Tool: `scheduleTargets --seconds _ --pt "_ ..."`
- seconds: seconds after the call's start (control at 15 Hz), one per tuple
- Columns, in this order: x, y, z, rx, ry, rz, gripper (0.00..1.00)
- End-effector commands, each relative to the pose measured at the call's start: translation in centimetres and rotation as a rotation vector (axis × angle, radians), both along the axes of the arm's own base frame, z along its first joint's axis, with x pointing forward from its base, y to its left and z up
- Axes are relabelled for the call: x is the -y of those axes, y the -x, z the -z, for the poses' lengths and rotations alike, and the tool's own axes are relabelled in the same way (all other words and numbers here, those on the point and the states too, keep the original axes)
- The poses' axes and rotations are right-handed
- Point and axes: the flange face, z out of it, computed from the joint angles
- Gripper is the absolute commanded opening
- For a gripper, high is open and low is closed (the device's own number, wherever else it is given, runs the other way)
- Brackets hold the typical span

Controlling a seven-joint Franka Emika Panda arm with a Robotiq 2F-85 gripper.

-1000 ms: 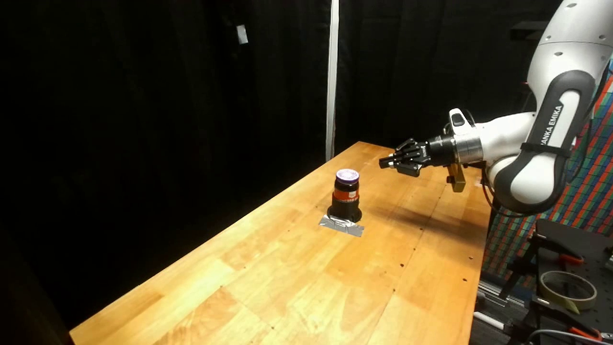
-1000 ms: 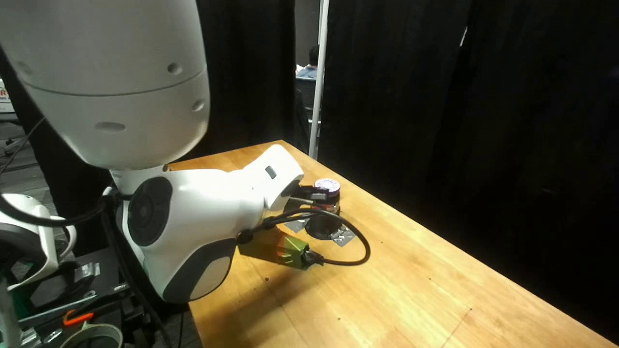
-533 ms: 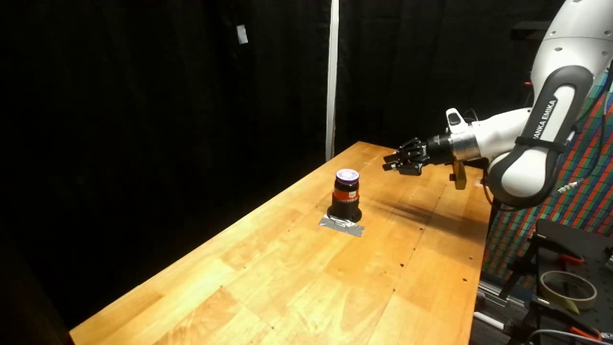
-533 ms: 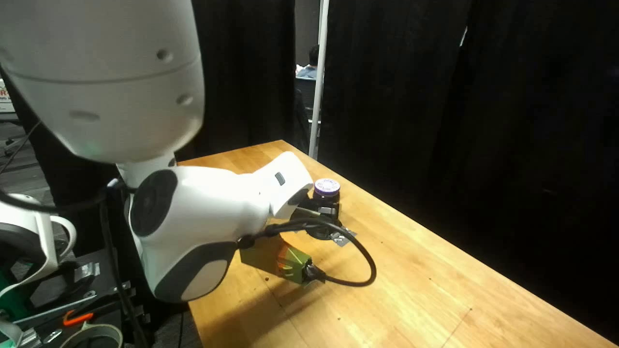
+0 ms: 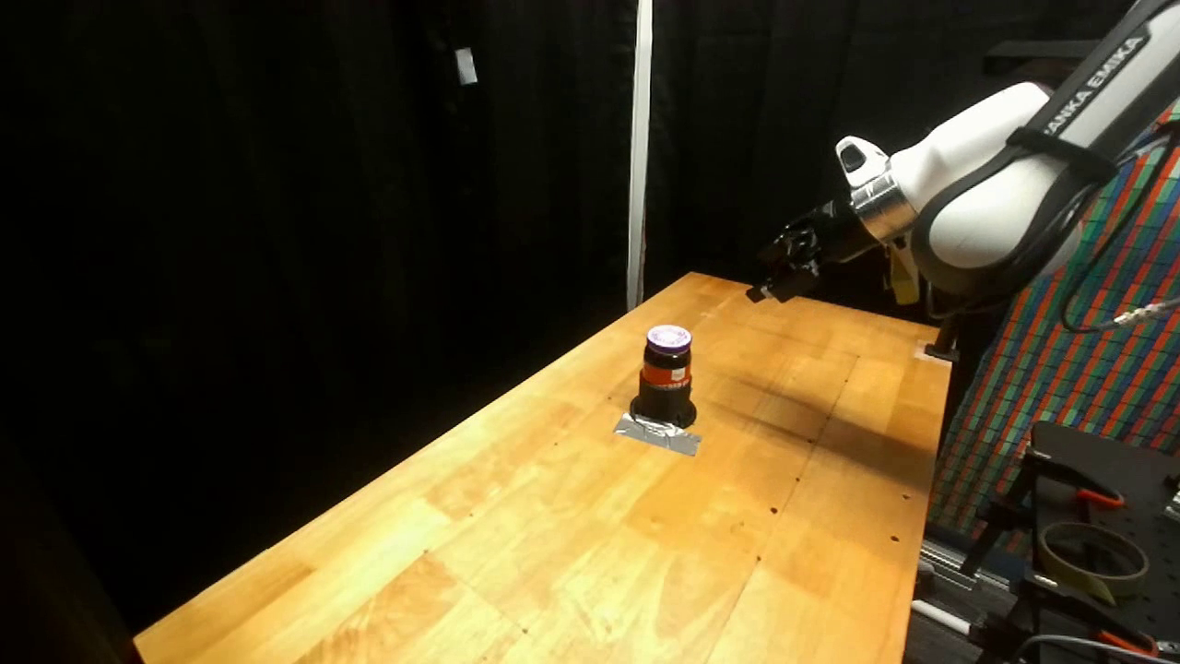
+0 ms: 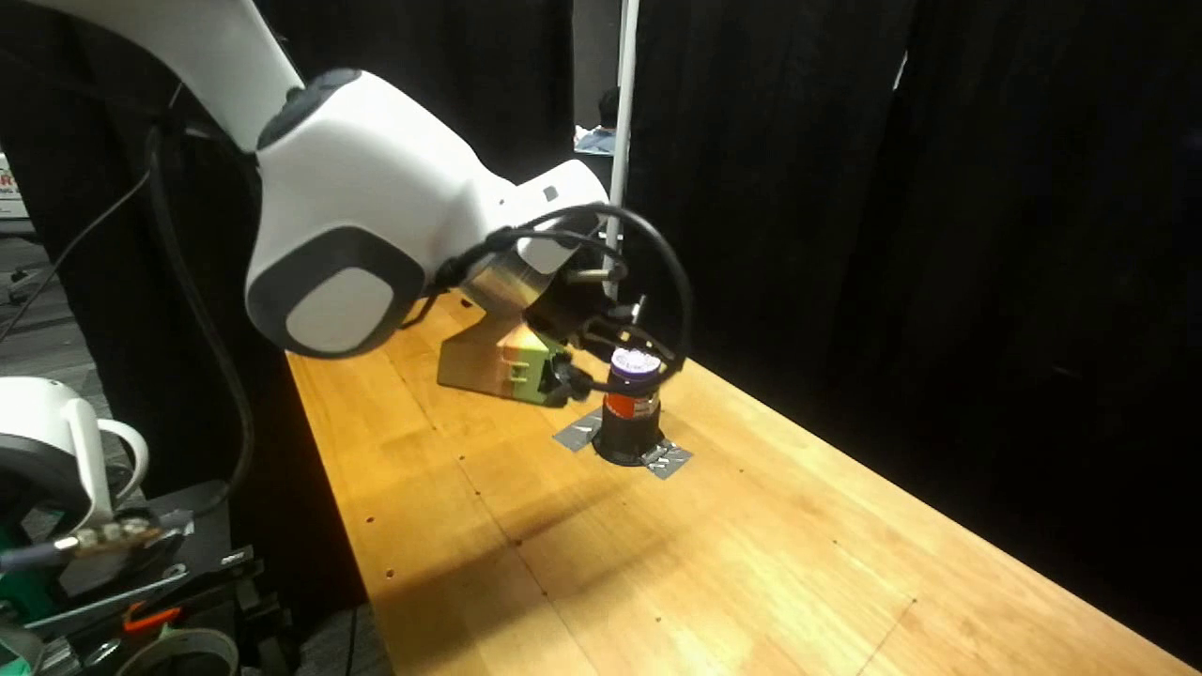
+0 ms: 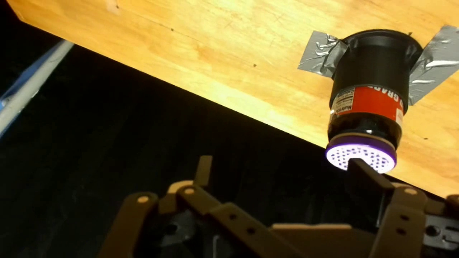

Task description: Put the elastic around the bottle on the table

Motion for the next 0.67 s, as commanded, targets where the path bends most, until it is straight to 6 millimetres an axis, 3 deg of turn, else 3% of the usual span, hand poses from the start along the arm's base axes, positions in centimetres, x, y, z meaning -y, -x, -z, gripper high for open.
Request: scheduleTargets --seconds 0.0,0.07,0.4,0.6 --pt "0.1 3.5 -5.2 -0.022 0.036 0.036 1.0" --pt "0.3 4.4 -6.2 -0.031 0.04 0.041 1.0" --pt "1.2 7.5 -6.4 -0.062 0.098 0.093 1.0" --pt "1.0 6.8 -5.7 -0.082 0.068 0.1 1.0"
